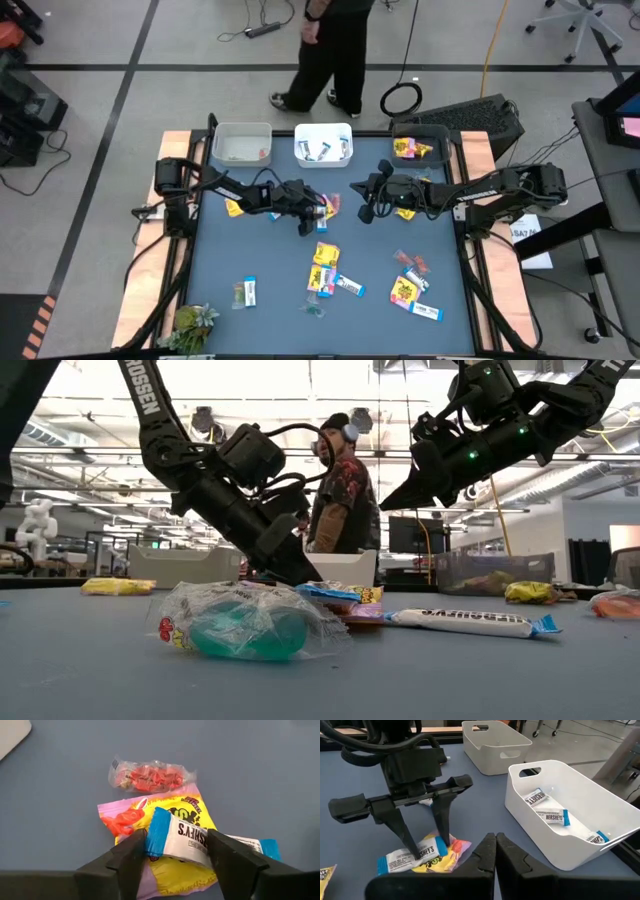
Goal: Sort candy
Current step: Put the white chocolate into the white bin
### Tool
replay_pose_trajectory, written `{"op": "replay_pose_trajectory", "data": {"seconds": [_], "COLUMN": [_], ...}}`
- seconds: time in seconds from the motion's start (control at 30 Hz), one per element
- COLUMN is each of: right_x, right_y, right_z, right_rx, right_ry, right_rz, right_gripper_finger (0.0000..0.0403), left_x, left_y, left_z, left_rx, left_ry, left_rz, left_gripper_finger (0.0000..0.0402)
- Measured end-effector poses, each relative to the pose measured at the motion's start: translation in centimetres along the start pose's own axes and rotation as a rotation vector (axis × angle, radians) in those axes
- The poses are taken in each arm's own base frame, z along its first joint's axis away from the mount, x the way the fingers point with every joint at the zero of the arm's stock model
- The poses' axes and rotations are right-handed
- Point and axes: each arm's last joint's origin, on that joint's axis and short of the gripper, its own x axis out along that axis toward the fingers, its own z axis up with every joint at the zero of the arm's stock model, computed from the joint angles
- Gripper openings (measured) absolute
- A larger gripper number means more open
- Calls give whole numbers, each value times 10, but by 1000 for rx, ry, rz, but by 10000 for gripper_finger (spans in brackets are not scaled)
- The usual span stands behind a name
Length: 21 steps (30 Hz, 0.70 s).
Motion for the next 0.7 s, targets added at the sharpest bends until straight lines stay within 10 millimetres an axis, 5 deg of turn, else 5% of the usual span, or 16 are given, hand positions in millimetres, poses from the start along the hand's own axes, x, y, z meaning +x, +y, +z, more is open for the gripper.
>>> {"op": "replay_pose_trajectory", "data": {"seconds": [0.37,0.7], "right_x": [0,0], "right_y": [0,0], "right_z": [0,-1], "right_rx": [-1,-3], "right_ry": [3,9], "right_rz": [0,0], "right_gripper_finger": [0,0], "left_x": [-6,-54], "left_y": [-1,30], "left_z": [6,48], "left_rx": [69,64], "left_ry": [-19,-157], "left_rz": [-2,157], "left_gripper_finger": [66,51]}}
